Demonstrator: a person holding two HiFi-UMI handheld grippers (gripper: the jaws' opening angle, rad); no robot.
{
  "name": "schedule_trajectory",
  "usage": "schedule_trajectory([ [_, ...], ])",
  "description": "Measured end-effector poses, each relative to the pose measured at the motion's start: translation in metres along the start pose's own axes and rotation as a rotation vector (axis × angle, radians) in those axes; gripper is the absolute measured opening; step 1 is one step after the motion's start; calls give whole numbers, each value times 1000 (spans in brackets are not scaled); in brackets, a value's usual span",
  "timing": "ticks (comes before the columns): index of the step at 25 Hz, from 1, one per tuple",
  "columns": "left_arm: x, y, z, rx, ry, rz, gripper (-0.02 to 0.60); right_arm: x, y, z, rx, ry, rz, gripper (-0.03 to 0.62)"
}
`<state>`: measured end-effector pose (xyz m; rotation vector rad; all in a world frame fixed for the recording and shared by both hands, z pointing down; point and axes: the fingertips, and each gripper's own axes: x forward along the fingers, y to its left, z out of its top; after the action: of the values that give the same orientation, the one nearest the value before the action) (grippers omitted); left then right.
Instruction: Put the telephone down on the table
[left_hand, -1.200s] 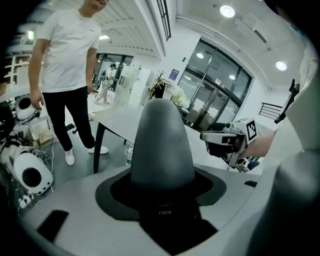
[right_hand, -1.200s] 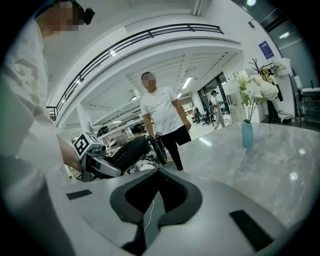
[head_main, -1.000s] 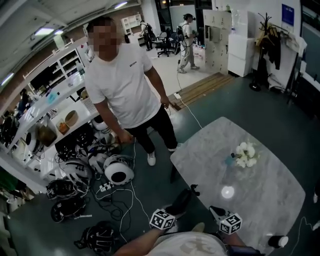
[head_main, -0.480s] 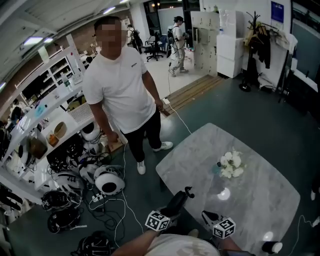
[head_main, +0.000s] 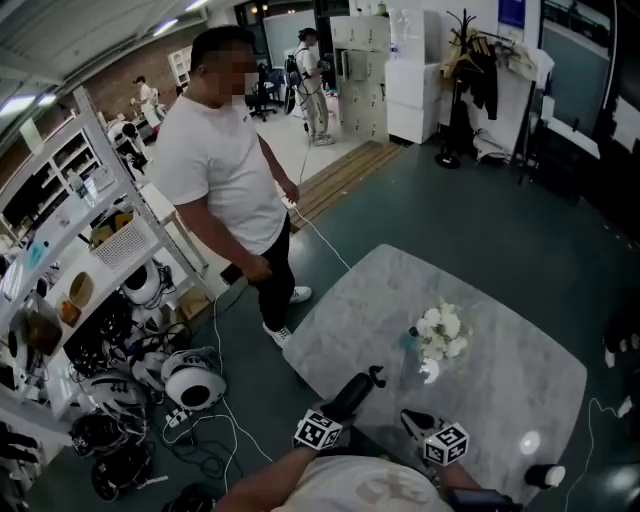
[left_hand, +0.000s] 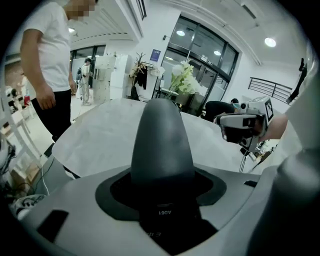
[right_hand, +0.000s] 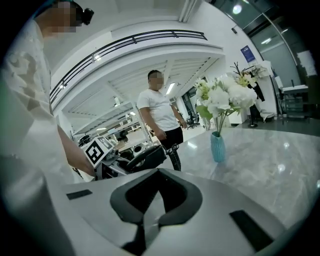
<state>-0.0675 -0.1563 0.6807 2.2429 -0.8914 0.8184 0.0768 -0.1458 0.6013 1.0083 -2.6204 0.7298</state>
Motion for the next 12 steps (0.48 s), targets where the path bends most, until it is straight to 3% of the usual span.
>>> schedule_trajectory([
  [12, 55, 23, 20, 66, 40, 49, 275, 7, -18, -2, 11, 54, -19, 15],
])
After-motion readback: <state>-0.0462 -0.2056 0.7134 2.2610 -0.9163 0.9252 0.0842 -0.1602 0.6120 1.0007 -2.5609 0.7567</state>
